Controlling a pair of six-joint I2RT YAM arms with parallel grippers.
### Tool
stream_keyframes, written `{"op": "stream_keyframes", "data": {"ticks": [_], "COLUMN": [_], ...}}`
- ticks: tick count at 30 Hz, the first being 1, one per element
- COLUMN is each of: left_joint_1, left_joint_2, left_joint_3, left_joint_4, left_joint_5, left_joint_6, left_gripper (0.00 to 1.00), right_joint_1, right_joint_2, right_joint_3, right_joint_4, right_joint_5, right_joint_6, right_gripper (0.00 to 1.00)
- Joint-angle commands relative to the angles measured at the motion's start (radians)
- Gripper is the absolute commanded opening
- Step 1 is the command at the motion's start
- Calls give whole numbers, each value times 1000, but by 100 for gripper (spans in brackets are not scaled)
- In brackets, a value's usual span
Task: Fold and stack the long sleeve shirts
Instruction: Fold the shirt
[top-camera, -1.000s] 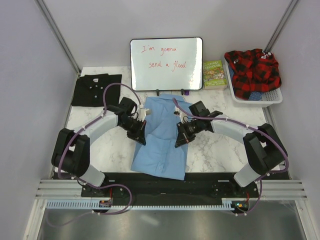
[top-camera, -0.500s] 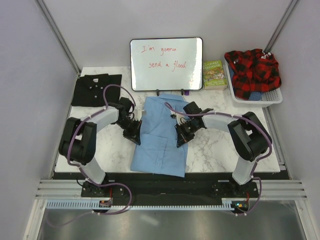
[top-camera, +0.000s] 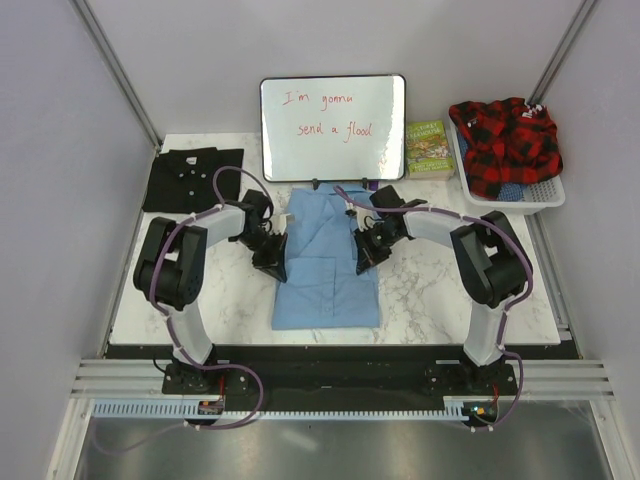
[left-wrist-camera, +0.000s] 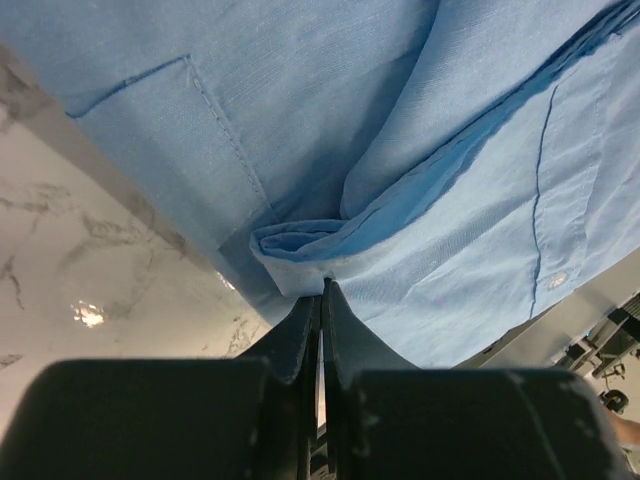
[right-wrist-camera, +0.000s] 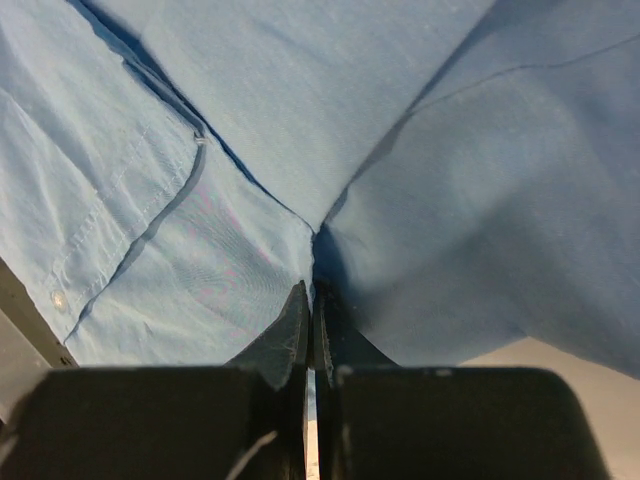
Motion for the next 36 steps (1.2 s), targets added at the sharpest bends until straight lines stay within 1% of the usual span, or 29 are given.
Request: {"op": "stream_keyframes", "data": {"ticks": [1,4,6,7,8,10,11,12,13,14,15,16,17,18,19,20,21,22,23,24,26,27,30,31,32,33,35,36], "left_joint_1": [5,7,5,7,8,11,11,16,31,39,45,45,45,36,21,-1,-51,-73,-94,-140,-192,-272,-393,-413,-441,-503,-579,-669], "left_joint_2": [-13,-68,-108,-112,-121,-141,-177,-200,-239,-316,-370,-419,-516,-556,-594,-634,-698,-734,-762,-811,-828,-825,-770,-745,-742,-747,-780,-794], "left_joint_3": [19,-44,-70,-79,-79,-90,-92,-95,-95,-99,-101,-101,-104,-118,-127,-139,-179,-203,-248,-268,-300,-325,-357,-362,-378,-391,-444,-469], "left_joint_4": [43,46,46,43,37,34,30,30,33,37,45,60,66,69,71,71,70,70,66,66,65,66,106,126,149,213,264,325], "left_joint_5": [17,39,39,30,37,55,65,113,140,161,186,192,203,198,180,152,91,85,89,115,135,100,-24,-44,-78,-152,-222,-313], "left_joint_6": [-49,-49,-41,-37,-20,-20,-20,-15,-15,-7,18,63,94,129,214,264,311,397,440,475,548,571,598,606,605,602,606,614], "left_gripper": [5,5,9,12,15,19,25,29,32,41,45,48,54,56,60,60,61,60,59,58,56,55,50,50,50,50,54,55], "right_joint_1": [-33,-24,-12,-8,-4,-4,-4,-4,-4,-5,-7,-8,-13,-15,-16,-18,-16,-16,-15,-10,13,21,54,54,54,54,53,54], "right_joint_2": [12,-51,-71,-82,-86,-100,-106,-126,-141,-160,-196,-217,-233,-265,-283,-296,-321,-327,-333,-342,-341,-339,-295,-272,-226,-208,-150,-133], "right_joint_3": [31,-4,-47,-59,-68,-81,-82,-81,-78,-70,-62,-50,-21,-7,2,8,7,2,-11,-25,-76,-97,-168,-176,-176,-177,-170,-165], "right_joint_4": [-13,-44,-56,-57,-57,-70,-86,-96,-108,-123,-132,-152,-165,-175,-183,-183,-185,-189,-189,-188,-192,-192,-177,-162,-154,-142,-110,-105], "right_joint_5": [122,84,76,77,79,68,68,61,62,65,64,70,70,68,71,70,68,26,-5,-33,-129,-151,-176,-182,-182,-177,-173,-189], "right_joint_6": [-75,-79,-79,-80,-82,-83,-80,-80,-80,-80,-91,-94,-101,-112,-134,-140,-143,-151,-154,-148,-148,-151,-149,-146,-152,-154,-143,-140], "right_gripper": [1,2,4,9,12,15,19,31,36,40,45,48,48,48,48,48,48,46,44,39,35,34,33,33,32,32,32,31]}}
